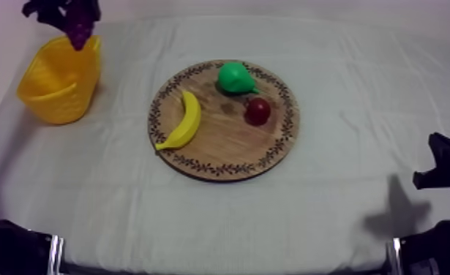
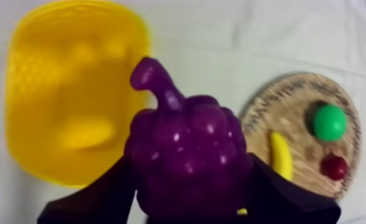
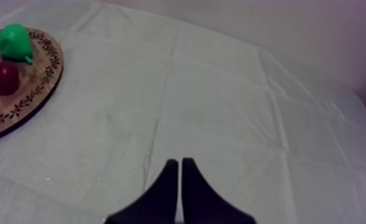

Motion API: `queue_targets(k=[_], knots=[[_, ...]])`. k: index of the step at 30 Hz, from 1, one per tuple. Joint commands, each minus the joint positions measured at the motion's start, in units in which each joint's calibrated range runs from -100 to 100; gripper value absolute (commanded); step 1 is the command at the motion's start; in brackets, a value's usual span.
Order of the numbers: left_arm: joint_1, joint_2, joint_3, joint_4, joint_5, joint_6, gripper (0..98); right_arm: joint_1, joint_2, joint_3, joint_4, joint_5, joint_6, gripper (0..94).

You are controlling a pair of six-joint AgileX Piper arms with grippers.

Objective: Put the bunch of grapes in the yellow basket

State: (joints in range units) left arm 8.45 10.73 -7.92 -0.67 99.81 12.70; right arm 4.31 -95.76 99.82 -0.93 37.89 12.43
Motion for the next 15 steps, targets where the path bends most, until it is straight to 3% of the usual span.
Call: queue_targets(k=[1,8,15], knots=[[-3.63,-0.23,0.81,-0.34,-0.06,-0.8,52.2,-0.02,0.0,-0.04,-0.02,0.02,0.0,0.3],[-8.65,-0.22,1.9,-1.08,-0.06,-2.79,52.4,-0.02,0.0,-0.04,-0.02,0.02,0.0,0.3],[-9.89,1.14,1.28,-1.26,-0.06,-3.5,52.5,-0.02,0.0,-0.04,-0.02,0.02,0.0,0.3]])
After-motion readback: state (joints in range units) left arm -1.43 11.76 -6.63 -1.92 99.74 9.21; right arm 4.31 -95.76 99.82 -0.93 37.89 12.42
